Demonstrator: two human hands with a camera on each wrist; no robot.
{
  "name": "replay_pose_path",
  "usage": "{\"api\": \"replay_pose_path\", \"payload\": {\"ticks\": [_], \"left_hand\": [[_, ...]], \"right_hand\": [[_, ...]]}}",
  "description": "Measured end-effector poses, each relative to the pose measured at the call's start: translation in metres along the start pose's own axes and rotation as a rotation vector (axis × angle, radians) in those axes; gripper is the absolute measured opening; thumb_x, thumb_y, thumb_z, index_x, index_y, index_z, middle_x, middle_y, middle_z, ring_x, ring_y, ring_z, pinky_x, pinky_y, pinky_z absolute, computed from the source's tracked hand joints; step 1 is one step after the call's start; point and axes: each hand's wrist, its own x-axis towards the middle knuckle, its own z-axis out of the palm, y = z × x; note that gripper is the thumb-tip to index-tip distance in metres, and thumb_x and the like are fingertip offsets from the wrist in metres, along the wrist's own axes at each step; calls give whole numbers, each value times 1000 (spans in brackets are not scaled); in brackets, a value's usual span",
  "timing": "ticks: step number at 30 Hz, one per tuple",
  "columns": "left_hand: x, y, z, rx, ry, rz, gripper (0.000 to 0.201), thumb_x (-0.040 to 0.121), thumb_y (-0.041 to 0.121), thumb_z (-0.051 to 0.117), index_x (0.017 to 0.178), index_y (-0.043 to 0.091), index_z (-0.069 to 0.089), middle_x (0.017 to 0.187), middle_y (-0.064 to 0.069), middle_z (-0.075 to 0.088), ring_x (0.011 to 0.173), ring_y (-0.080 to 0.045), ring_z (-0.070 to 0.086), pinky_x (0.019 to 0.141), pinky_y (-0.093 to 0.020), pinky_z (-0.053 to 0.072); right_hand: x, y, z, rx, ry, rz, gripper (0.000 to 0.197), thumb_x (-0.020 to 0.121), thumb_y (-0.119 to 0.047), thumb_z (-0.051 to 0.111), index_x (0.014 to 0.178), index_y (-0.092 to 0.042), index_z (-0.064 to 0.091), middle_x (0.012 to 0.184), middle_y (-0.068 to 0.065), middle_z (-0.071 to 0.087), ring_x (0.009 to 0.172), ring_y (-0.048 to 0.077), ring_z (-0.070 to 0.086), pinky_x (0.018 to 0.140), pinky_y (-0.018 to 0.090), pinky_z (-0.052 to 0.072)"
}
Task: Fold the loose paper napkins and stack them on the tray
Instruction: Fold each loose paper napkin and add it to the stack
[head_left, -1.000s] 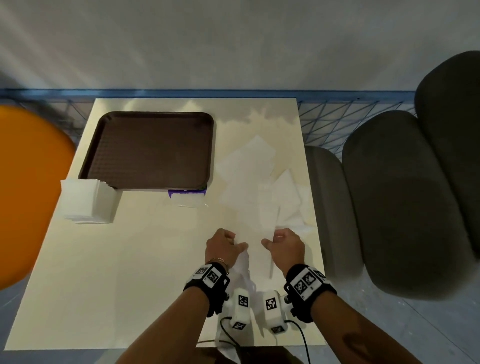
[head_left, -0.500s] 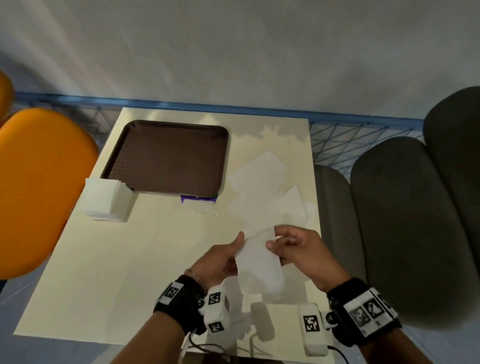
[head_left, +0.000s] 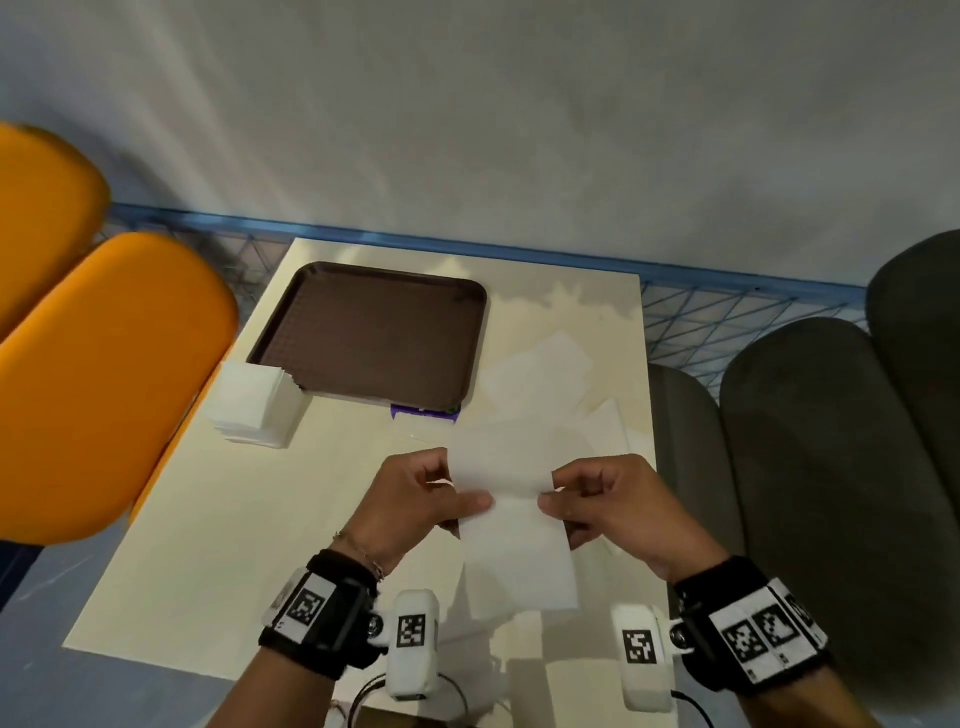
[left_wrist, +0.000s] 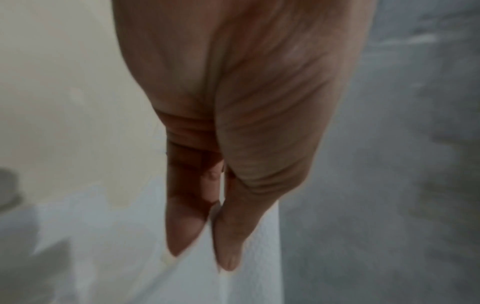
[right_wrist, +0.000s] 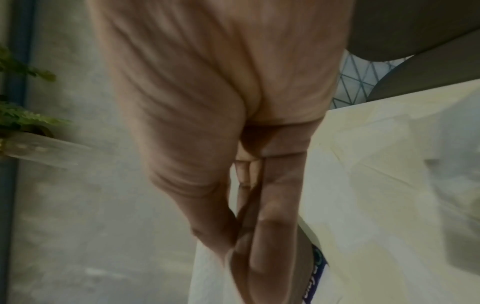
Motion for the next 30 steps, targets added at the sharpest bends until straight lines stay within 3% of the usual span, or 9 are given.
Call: {"api": "replay_pose_path", "payload": {"ticks": [4, 7, 11, 13, 16, 19, 23, 26, 30], "left_hand": [[-11, 4, -19, 101, 34, 164, 20, 79, -14, 81, 92, 1, 83, 92, -16, 80, 80, -26, 75, 70, -39, 62], [-20, 7, -33, 137, -48, 208, 30, 80, -25, 70, 87, 1, 82, 109, -10, 79, 103, -26, 75, 86, -36, 60], [-26, 14, -59, 237, -124, 191, 53, 72, -14, 78, 116, 15, 74, 140, 7, 65, 130, -17, 61, 112, -49, 48], [-33, 22, -61, 291, -112, 255, 58, 77, 1, 85, 127, 21, 66, 149, 13, 56, 138, -12, 53, 117, -45, 42], [-43, 33, -49, 579, -18, 485, 73, 68, 46, 98, 130, 31, 61, 156, 17, 46, 146, -7, 42, 114, -27, 37], [-43, 29, -40, 746, 23, 608, 75, 60, 68, 93, 121, 37, 63, 157, 17, 44, 140, 0, 44, 106, -33, 42], [-39, 25, -51, 901, 75, 659, 64, 70, 64, 84, 121, 37, 57, 152, 12, 48, 118, -4, 52, 87, -38, 55], [-39, 27, -63, 912, 22, 676, 73, 68, 63, 84, 127, 35, 52, 156, 9, 46, 121, -10, 57, 89, -33, 52], [-38, 22, -82, 1024, -9, 691, 61, 73, 61, 80, 124, 37, 56, 159, 5, 45, 118, -15, 60, 91, -28, 48]], "right_hand": [[-3, -16, 7, -7, -59, -76, 12, 89, -1, 80, 98, -8, 85, 93, 18, 80, 78, 29, 77, 70, 32, 64], [-3, -26, 15, -59, -31, -125, 19, 92, 2, 76, 95, -13, 86, 93, 11, 81, 78, 30, 78, 74, 33, 64], [2, -37, 32, -45, 70, -119, 24, 91, 7, 72, 92, -13, 87, 106, 1, 82, 84, 37, 79, 79, 37, 66], [8, -41, 43, -43, 138, -98, 25, 89, 8, 71, 89, -12, 86, 108, -2, 82, 84, 31, 80, 79, 36, 66], [16, -46, 60, -69, 216, -65, 24, 88, 5, 71, 87, -14, 86, 102, -6, 82, 79, 28, 81, 81, 38, 67], [21, -57, 78, -115, 288, -48, 23, 90, 1, 69, 88, -15, 85, 84, -1, 82, 69, 23, 80, 72, 27, 63], [24, -70, 101, -149, 346, -24, 23, 90, -3, 66, 88, -17, 84, 69, 2, 79, 65, 19, 78, 75, 25, 62], [30, -75, 113, -119, 365, 7, 22, 92, -3, 65, 88, -15, 84, 69, 7, 78, 66, 21, 79, 80, 32, 65], [35, -80, 129, -62, 387, 51, 21, 91, -1, 65, 89, -12, 83, 71, 10, 79, 67, 24, 79, 80, 34, 66]]}}
